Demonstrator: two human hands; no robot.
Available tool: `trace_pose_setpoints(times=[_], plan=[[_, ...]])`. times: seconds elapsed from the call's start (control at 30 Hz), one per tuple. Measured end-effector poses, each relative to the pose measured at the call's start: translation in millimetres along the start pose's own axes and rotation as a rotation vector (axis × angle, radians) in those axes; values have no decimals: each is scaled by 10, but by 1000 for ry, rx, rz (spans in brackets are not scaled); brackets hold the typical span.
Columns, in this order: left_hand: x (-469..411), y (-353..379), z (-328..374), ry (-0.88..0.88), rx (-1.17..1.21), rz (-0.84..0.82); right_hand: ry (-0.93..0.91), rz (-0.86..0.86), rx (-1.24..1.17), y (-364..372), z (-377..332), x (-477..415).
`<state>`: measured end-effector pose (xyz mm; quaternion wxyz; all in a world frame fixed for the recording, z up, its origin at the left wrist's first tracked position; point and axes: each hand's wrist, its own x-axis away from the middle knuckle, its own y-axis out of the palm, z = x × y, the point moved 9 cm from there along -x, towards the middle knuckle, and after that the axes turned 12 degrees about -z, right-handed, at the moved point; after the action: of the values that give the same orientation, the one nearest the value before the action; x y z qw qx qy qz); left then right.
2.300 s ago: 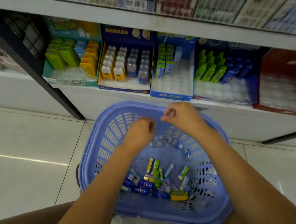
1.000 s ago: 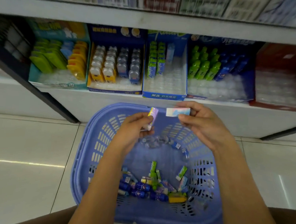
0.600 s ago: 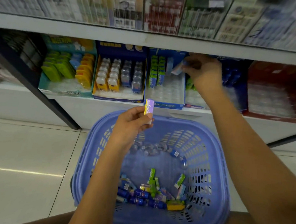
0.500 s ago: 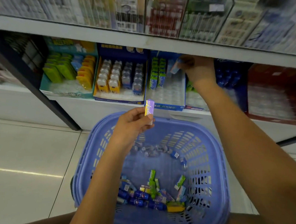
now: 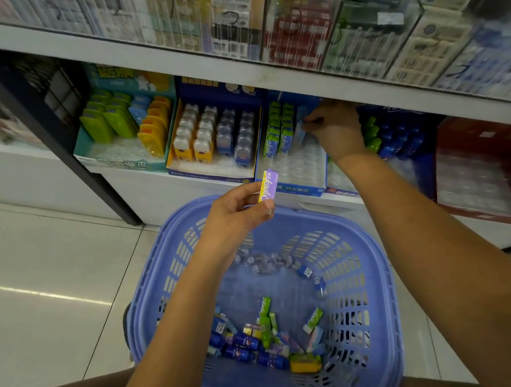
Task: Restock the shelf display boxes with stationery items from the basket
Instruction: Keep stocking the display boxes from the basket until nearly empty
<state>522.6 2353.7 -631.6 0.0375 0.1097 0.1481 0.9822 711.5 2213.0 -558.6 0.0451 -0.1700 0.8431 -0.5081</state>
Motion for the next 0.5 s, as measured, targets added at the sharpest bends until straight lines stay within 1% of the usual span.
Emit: trace_pose_setpoints(times=[0.03,0.1,0.13,0.17,0.2,0.23,0.27,0.3,0.33,0.43,0.5], plan=[[-5,-6,15,5,-16,17,19,-9,21,-7,-14,12],[-19,-28,68,27,-75,70,25,36,-4,-63,-75,136],[-31,-37,105,42,-113,97,11,38,-112,-75,-101,246],[-49,-38,147,57,-155,118,-11,-23,-286,-30,-140,384],[-72,-24,196,73,-203,128,-47,-145,-468,77,-201,535],[-98,8,253,94,-257,129,-99,-269,-574,178,-287,699],[-125,52,314,123,-312,124,-156,-334,-603,227,-355,822],[-153,107,377,156,-365,115,-191,-335,-615,226,-374,896],[-181,164,427,189,-414,106,-201,-285,-627,172,-354,912],[-280,328,476,235,-606,63,-160,-41,-654,-101,-181,816],[-385,452,382,191,-874,-21,-107,156,-538,-310,-27,705]])
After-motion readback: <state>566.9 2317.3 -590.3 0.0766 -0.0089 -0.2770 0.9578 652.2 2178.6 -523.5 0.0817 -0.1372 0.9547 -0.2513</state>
